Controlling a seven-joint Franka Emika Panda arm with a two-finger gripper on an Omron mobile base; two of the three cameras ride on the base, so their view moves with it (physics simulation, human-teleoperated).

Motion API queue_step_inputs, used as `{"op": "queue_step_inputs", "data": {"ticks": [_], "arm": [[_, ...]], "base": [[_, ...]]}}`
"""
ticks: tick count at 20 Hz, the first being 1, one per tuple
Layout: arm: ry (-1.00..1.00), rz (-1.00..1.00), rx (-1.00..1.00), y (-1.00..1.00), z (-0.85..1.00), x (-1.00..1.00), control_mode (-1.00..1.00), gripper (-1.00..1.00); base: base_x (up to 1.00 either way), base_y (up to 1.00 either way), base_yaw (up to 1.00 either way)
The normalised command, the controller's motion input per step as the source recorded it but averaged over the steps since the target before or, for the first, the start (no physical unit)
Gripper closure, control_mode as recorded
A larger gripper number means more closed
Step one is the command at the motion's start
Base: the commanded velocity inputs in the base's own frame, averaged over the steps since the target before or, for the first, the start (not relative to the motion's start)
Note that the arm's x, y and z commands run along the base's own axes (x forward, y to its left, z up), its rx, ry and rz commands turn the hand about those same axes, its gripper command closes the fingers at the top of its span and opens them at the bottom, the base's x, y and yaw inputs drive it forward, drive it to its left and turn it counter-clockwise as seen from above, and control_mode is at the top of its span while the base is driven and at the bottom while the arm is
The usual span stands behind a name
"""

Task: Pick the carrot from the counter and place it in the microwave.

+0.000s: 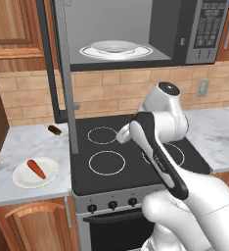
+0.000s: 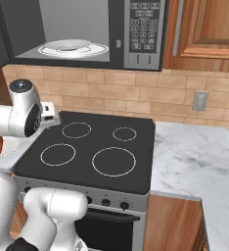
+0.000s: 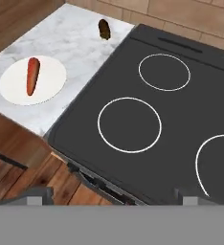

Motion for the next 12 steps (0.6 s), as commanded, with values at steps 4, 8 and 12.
{"op": "queue_step_inputs", "data": {"ticks": [4,8,12], "arm": [[-0.19,0.48,0.05,1.00,-0.17,0.06,-1.00,-1.00],[-0.10,0.26,0.16,1.00,-0.11,0.25,-1.00,-1.00],[0.00,0.01,0.13,1.00,-0.11,0.52,-1.00,-1.00]], "base": [[0.00,0.00,0.00],[0.00,0.00,0.00],[0.00,0.00,0.00]]}}
